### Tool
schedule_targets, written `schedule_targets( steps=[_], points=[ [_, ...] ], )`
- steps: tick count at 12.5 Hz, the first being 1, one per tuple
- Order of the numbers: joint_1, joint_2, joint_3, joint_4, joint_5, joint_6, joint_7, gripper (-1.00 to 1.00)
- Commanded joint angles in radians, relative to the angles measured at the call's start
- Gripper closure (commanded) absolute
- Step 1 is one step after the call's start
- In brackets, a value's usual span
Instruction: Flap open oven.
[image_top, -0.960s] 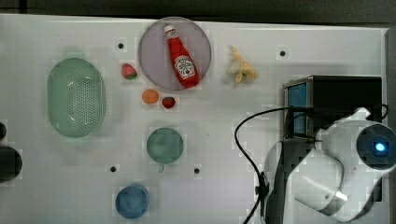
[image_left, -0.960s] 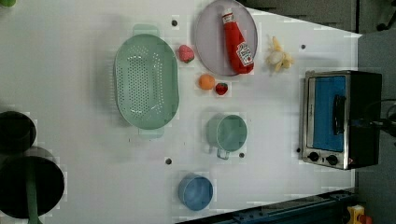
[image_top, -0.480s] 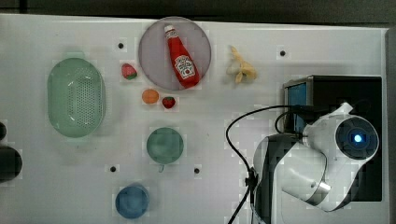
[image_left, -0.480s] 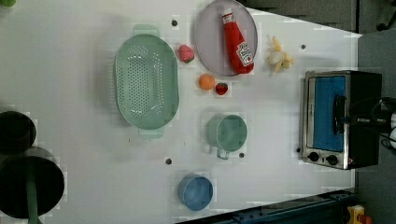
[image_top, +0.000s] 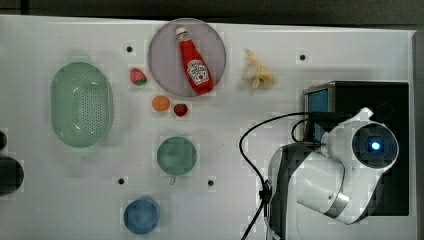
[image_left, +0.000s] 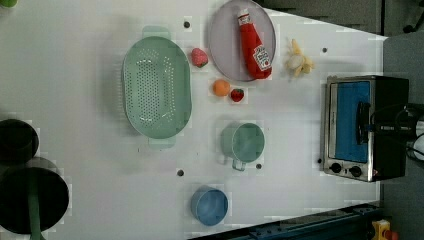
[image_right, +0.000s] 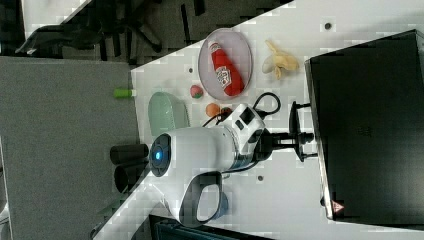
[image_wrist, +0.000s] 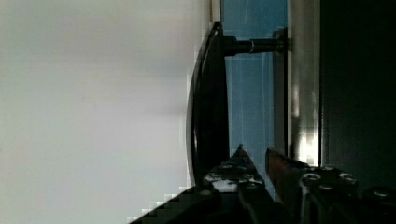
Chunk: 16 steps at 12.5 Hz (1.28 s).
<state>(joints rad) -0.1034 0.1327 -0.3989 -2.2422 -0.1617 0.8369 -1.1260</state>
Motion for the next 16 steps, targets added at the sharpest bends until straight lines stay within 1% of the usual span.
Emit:
schedule_targets(
  steps=[1, 5, 7, 11, 14, 16],
  points=[
    [0.038, 0.007, 0.047, -0.024, -0.052, 0.017, 0.111, 0.65],
    [0.079, 0.014, 0.110, -0.066, -0.194, 0.017, 0.291, 0.65],
    [0.095, 0.027, 0.138, -0.080, -0.278, 0.018, 0.417, 0.65],
    [0.134, 0.092, 0.187, -0.084, -0.504, 0.014, 0.665, 0.65],
    [0.176, 0.164, 0.223, -0.083, -0.660, 0.008, 0.919, 0.65],
    [0.211, 0.218, 0.236, -0.082, -0.786, -0.012, 1.120, 0.65]
  ],
)
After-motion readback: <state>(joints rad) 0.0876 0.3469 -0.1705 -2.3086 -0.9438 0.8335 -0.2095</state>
